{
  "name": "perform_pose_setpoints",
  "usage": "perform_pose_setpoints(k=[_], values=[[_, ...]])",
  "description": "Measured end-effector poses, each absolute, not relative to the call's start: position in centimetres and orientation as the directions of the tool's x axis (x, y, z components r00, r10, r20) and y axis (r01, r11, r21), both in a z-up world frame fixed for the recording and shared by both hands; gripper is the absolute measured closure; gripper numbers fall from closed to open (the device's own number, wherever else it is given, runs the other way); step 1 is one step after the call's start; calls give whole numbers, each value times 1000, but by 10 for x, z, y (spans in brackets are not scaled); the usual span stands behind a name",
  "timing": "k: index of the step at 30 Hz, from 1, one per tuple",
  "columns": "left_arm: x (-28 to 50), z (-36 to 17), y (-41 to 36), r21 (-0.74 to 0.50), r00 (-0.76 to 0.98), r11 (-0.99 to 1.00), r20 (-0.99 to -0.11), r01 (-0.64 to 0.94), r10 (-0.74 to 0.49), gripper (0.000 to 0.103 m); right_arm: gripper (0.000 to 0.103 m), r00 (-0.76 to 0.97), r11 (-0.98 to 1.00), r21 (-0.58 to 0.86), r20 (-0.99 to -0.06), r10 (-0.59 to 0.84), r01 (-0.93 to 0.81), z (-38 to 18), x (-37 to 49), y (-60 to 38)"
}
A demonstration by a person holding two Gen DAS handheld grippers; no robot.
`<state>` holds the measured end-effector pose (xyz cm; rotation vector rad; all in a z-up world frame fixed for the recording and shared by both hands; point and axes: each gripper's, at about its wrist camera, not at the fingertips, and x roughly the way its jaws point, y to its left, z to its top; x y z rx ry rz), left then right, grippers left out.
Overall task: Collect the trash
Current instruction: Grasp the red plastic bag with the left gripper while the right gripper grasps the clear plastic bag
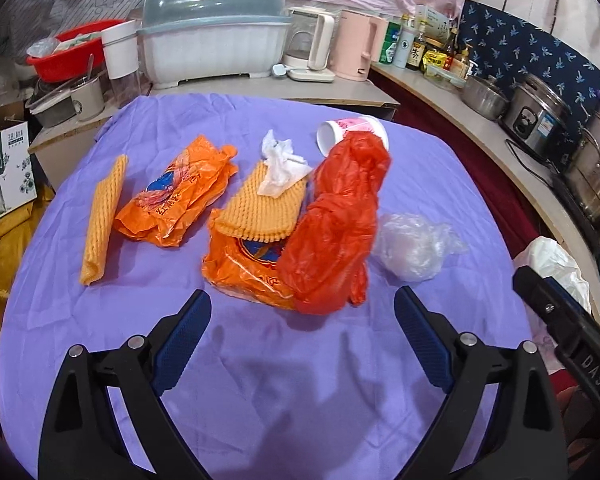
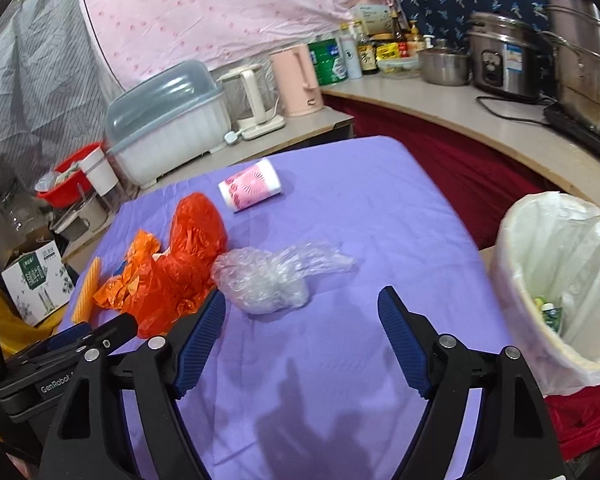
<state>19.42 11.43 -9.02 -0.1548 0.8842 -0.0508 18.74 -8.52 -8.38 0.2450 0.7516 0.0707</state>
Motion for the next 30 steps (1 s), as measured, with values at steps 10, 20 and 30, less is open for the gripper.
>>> perform_pose_setpoints(k=[10, 20, 30], values=[[223, -111, 124, -146, 610, 989, -787, -38, -93, 15, 27, 679, 970, 245, -712, 177, 4, -117, 226, -58], [242, -122, 123, -149, 592, 989, -799, -19, -109, 15, 27, 648, 963, 271, -735, 201, 9, -139, 256, -52], [249, -127, 111, -177, 555, 982, -812, 60, -180, 65, 60, 623, 959, 281, -747, 233, -22, -155, 270, -47]])
